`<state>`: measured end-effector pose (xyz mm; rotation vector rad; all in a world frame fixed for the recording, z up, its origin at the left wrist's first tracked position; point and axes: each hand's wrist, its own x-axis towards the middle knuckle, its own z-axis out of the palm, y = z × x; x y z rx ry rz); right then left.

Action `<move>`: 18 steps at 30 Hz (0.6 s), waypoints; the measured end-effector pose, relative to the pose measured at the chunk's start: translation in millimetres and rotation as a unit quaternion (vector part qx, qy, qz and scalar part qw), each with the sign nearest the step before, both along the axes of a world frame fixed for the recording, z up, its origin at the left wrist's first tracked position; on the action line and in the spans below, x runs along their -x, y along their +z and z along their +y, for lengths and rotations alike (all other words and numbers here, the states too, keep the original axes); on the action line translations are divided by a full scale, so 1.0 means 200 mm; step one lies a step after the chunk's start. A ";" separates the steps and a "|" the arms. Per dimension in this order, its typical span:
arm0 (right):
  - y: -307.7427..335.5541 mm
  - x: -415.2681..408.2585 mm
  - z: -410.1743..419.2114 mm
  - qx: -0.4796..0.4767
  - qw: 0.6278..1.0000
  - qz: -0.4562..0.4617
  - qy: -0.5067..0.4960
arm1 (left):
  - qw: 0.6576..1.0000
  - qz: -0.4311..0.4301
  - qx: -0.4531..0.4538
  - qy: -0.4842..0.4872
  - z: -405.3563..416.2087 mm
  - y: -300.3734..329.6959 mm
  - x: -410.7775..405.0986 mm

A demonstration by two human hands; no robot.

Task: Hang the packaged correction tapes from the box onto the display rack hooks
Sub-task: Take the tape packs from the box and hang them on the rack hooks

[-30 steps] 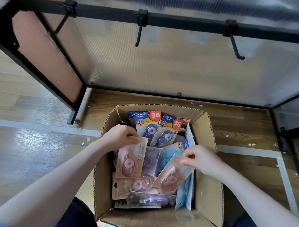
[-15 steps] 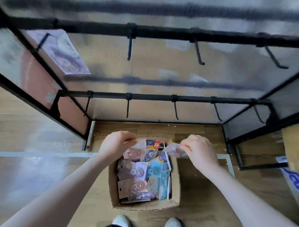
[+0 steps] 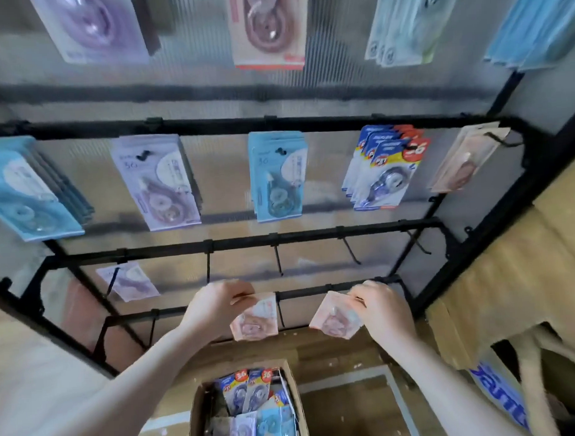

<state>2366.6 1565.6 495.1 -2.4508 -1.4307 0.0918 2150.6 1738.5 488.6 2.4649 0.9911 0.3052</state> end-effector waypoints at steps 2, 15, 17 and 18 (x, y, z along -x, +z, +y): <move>0.10 -0.09 -0.03 -0.021 1.000 -0.017 -0.014 | 1.000 -0.012 -0.017 -0.010 -0.01 0.11 -0.08; 0.53 -0.98 -0.25 -0.106 0.992 -0.052 0.046 | 0.996 -0.068 -0.050 -0.001 -0.33 0.60 -0.94; 0.58 -1.11 -0.28 -0.127 0.988 -0.062 0.058 | 0.995 -0.079 -0.062 0.009 -0.38 0.65 -1.07; 0.60 -1.17 -0.29 -0.145 0.985 -0.068 0.062 | 0.994 -0.081 -0.069 0.009 -0.39 0.67 -1.12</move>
